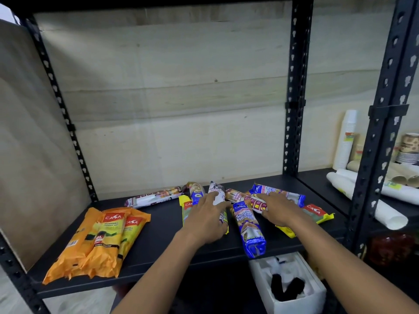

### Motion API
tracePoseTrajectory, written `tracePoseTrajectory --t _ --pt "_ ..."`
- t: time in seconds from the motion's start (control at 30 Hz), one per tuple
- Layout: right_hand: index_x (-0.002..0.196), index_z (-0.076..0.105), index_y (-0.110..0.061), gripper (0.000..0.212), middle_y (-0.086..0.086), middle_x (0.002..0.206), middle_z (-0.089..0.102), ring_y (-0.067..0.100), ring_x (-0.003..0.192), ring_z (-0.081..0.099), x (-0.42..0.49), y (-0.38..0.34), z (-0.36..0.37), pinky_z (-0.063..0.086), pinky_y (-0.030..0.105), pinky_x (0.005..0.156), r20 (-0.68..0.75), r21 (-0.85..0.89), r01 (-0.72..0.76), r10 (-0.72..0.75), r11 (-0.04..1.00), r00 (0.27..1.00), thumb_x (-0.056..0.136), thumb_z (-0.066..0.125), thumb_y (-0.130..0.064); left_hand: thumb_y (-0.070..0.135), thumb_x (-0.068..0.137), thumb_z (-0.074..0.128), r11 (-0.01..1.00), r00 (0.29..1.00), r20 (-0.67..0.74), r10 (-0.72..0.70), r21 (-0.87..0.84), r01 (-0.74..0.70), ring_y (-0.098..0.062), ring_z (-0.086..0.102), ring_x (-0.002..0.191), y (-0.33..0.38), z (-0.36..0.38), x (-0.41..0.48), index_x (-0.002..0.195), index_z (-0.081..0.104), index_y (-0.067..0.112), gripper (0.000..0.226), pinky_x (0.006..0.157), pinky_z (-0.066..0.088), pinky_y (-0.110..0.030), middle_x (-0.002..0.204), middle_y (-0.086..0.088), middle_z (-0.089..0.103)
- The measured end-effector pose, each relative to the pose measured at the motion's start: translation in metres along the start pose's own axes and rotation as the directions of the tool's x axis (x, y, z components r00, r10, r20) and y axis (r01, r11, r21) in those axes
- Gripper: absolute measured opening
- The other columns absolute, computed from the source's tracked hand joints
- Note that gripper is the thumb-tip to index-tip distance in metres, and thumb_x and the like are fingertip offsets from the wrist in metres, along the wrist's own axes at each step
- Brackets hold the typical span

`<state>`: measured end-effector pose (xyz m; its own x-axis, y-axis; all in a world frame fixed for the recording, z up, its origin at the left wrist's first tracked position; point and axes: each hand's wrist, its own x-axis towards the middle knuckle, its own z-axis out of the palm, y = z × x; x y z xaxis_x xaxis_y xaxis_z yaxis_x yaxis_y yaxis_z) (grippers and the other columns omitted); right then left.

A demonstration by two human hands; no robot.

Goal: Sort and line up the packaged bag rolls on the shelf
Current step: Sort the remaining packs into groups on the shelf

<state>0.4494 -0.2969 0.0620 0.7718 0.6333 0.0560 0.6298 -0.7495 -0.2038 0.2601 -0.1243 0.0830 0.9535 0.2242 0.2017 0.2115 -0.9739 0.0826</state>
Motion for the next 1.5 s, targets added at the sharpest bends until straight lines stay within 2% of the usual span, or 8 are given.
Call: tracePoseTrajectory --t 0.2,0.43,0.57,0.8,0.93,1.1,1.27,1.5 --pt "0.15 0.035 -0.031 0.066 0.009 0.152 0.033 0.034 0.141 0.027 0.013 -0.001 0.008 0.039 0.055 0.104 -0.001 -0.103 -0.009 0.009 0.995 1.0 0.092 0.058 -0.051 0.041 0.09 0.057 1.0 0.998 0.053 -0.02 0.003 0.02 -0.031 0.021 0.148 -0.001 0.006 0.005 0.15 0.032 0.041 0.065 0.109 0.037 -0.05 0.165 0.001 0.011" --pt "0.144 0.044 -0.027 0.072 0.007 0.142 0.048 0.026 0.124 0.05 0.022 -0.004 -0.008 0.048 0.037 0.095 0.063 -0.128 0.005 0.004 0.992 0.998 0.081 0.073 -0.044 0.044 0.088 0.061 0.996 0.993 0.079 -0.091 0.008 0.091 -0.032 0.035 0.141 0.003 0.002 0.007 0.15 0.035 0.033 0.069 0.102 0.044 -0.047 0.165 -0.002 0.01" --pt "0.146 0.043 -0.031 0.075 0.007 0.136 0.054 0.024 0.117 0.054 0.021 -0.008 -0.016 0.049 0.032 0.084 0.103 -0.094 0.0 0.01 0.996 0.995 0.079 0.073 -0.044 0.042 0.088 0.065 0.996 0.994 0.061 -0.094 -0.005 0.095 -0.032 0.045 0.132 0.002 -0.003 0.008 0.145 0.043 0.027 0.063 0.098 0.047 -0.043 0.157 -0.006 0.03" --pt "0.146 0.044 -0.032 0.071 0.011 0.129 0.048 0.03 0.119 0.048 0.008 -0.016 -0.042 0.046 0.037 0.09 -0.024 -0.044 -0.026 0.025 0.999 0.999 0.081 0.07 -0.045 0.032 0.095 0.062 0.995 0.996 -0.05 -0.069 -0.072 0.065 -0.033 0.045 0.134 -0.004 -0.005 0.0 0.14 0.053 0.022 0.047 0.099 0.047 -0.041 0.154 -0.007 0.039" --pt "0.141 0.05 -0.032 0.069 0.01 0.126 0.059 0.024 0.102 0.06 -0.008 -0.025 -0.065 0.052 0.036 0.083 -0.126 0.197 0.012 0.013 0.98 0.992 0.079 0.072 -0.05 0.035 0.096 0.06 0.987 0.98 -0.178 -0.083 -0.147 0.057 -0.03 0.045 0.133 -0.01 -0.007 -0.012 0.142 0.051 0.026 0.048 0.097 0.045 -0.037 0.156 -0.005 0.038" --pt "0.133 0.056 -0.038 0.058 -0.01 0.097 0.073 0.003 0.073 0.069 -0.037 -0.06 -0.072 0.05 0.024 0.061 -0.169 0.488 0.15 -0.075 0.86 0.983 0.079 0.076 -0.043 0.039 0.096 0.06 0.98 0.948 -0.295 -0.12 -0.19 0.065 -0.026 0.041 0.138 -0.029 -0.013 -0.036 0.142 0.051 0.029 0.048 0.102 0.045 -0.039 0.157 -0.004 0.037" --pt "0.13 0.055 -0.049 0.055 -0.014 0.092 0.068 0.0 0.071 0.067 -0.059 -0.107 -0.05 0.045 0.02 0.057 -0.129 0.605 0.196 -0.148 0.771 0.981 0.079 0.075 -0.052 0.039 0.094 0.066 0.966 0.933 -0.303 -0.194 -0.225 0.128 -0.028 0.04 0.141 -0.056 -0.019 -0.071 0.142 0.053 0.024 0.052 0.108 0.042 -0.039 0.156 -0.01 0.039" --pt "0.126 0.061 -0.038 0.048 -0.018 0.084 0.062 -0.008 0.067 0.065 -0.076 -0.166 -0.005 0.042 0.009 0.054 -0.064 0.747 0.154 -0.161 0.646 0.985 0.08 0.075 -0.045 0.031 0.09 0.071 0.944 0.902 -0.298 -0.312 -0.205 0.259 -0.026 0.049 0.134 -0.082 -0.017 -0.116 0.139 0.057 0.02 0.052 0.108 0.042 -0.033 0.154 -0.009 0.042"
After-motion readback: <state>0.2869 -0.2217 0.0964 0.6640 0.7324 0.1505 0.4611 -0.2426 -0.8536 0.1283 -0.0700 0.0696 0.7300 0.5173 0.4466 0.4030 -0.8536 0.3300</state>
